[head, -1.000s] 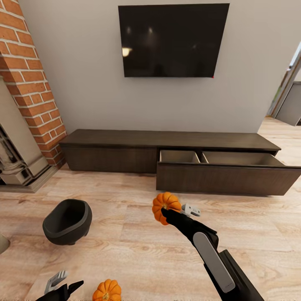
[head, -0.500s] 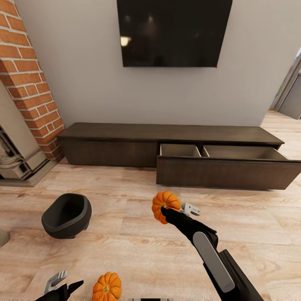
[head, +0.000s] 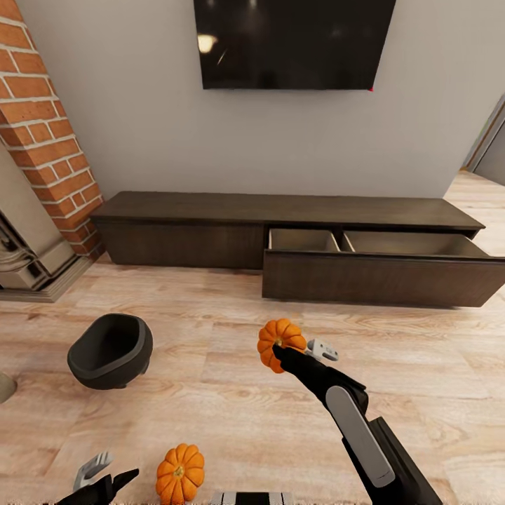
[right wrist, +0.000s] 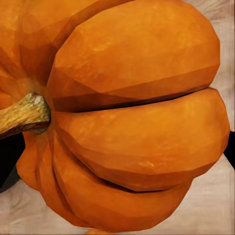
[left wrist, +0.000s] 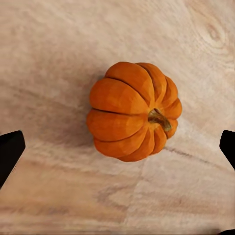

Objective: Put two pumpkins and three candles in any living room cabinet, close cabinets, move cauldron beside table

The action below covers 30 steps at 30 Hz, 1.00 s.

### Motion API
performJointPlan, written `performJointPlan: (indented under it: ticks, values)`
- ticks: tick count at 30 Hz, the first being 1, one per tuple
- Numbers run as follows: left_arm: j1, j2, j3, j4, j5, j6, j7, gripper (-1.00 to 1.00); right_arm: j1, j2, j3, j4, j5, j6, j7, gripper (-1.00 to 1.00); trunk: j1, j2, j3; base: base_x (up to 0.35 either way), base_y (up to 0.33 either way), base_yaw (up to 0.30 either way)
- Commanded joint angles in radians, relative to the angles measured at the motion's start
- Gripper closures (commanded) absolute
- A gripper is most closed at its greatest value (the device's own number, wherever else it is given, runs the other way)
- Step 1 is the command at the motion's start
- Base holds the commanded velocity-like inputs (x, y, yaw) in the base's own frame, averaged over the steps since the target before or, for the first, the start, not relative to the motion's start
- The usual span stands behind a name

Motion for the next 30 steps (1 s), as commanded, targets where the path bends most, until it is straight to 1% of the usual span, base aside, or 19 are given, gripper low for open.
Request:
performJointPlan:
  ticks: [1, 2, 3, 4, 5, 9, 10, 13, 16, 21, 23, 25, 26, 27, 29, 30]
  values:
    - [0.0, 0.004, 0.006, -0.01, 0.003, 0.014, -0.003, -1.0, -0.001, -0.001, -0.006, -0.001, -0.013, -0.002, -0.008, 1.0, 0.0, -0.001, -0.005, 0.0, 0.0, 0.0]
    - [0.0, 0.012, 0.007, -0.029, 0.003, 0.018, -0.001, -1.0, -0.001, -0.002, -0.016, -0.001, -0.013, -0.001, -0.007, 1.0, 0.001, -0.001, -0.009, 0.0, 0.0, 0.0]
    - [0.0, 0.024, 0.008, -0.074, 0.002, 0.039, 0.001, -1.0, -0.001, -0.002, -0.029, -0.001, -0.013, 0.0, -0.007, 1.0, 0.001, -0.001, -0.013, 0.0, 0.0, 0.0]
    - [0.0, 0.03, 0.008, -0.11, 0.002, 0.064, 0.003, -1.0, -0.001, -0.003, -0.036, -0.001, -0.014, 0.001, -0.006, 1.0, 0.002, -0.001, -0.016, 0.0, 0.0, 0.0]
    - [0.0, 0.041, 0.008, -0.16, 0.002, 0.106, 0.005, -1.0, -0.001, -0.004, -0.042, -0.001, -0.014, 0.002, -0.006, 1.0, 0.002, -0.002, -0.02, 0.0, 0.0, 0.0]
    - [0.0, 0.072, 0.012, -0.261, 0.001, 0.155, 0.015, -1.0, -0.001, -0.007, -0.048, -0.004, -0.013, 0.003, -0.006, 1.0, 0.004, -0.003, -0.036, 0.0, 0.0, 0.0]
    - [0.0, 0.073, 0.013, -0.281, 0.001, 0.158, 0.016, -1.0, -0.001, -0.007, -0.049, -0.005, -0.013, 0.003, -0.006, 1.0, 0.004, -0.003, -0.04, 0.0, 0.0, 0.0]
    - [0.0, 0.071, 0.012, -0.301, 0.001, 0.158, 0.018, -1.0, -0.001, -0.01, -0.049, -0.014, -0.015, 0.003, -0.006, 1.0, 0.006, -0.003, -0.051, 0.0, 0.0, 0.0]
    - [0.0, 0.072, 0.011, -0.306, 0.001, 0.159, 0.017, -1.0, -0.001, -0.011, -0.049, -0.019, -0.025, 0.004, -0.005, 1.0, 0.007, -0.004, -0.063, 0.0, 0.0, 0.0]
    - [0.0, 0.067, 0.009, -0.307, 0.001, 0.157, 0.017, -1.0, -0.002, -0.014, -0.048, -0.021, -0.03, 0.013, -0.004, 1.0, 0.009, -0.005, -0.082, 0.0, 0.0, 0.0]
    - [0.0, 0.066, 0.009, -0.307, 0.001, 0.156, 0.017, -1.0, -0.002, -0.015, -0.047, -0.021, -0.033, 0.027, 0.013, 1.0, 0.01, -0.006, -0.09, 0.0, 0.0, 0.0]
    - [0.0, 0.065, 0.009, -0.307, 0.001, 0.156, 0.017, -1.0, -0.002, -0.015, -0.049, -0.021, -0.048, 0.064, 0.101, 1.0, 0.011, -0.006, -0.098, 0.0, 0.0, 0.0]
    - [0.0, 0.065, 0.009, -0.307, 0.001, 0.155, 0.017, -1.0, -0.002, -0.016, -0.051, -0.021, -0.057, 0.079, 0.165, 1.0, 0.011, -0.006, -0.101, 0.0, 0.0, 0.0]
    - [0.0, 0.064, 0.009, -0.307, 0.001, 0.155, 0.017, -1.0, -0.002, -0.017, -0.061, -0.021, -0.069, 0.094, 0.279, 1.0, 0.012, -0.007, -0.105, 0.0, 0.0, 0.0]
    - [0.0, 0.064, 0.009, -0.307, 0.001, 0.155, 0.017, -1.0, -0.001, -0.027, -0.09, -0.021, -0.077, 0.11, 0.426, 1.0, 0.013, -0.007, -0.113, 0.0, 0.0, 0.0]
    - [0.0, 0.063, 0.008, -0.307, 0.001, 0.154, 0.017, -1.0, 0.003, -0.033, -0.115, -0.021, -0.08, 0.119, 0.508, 1.0, 0.013, -0.007, -0.117, 0.0, 0.0, 0.0]
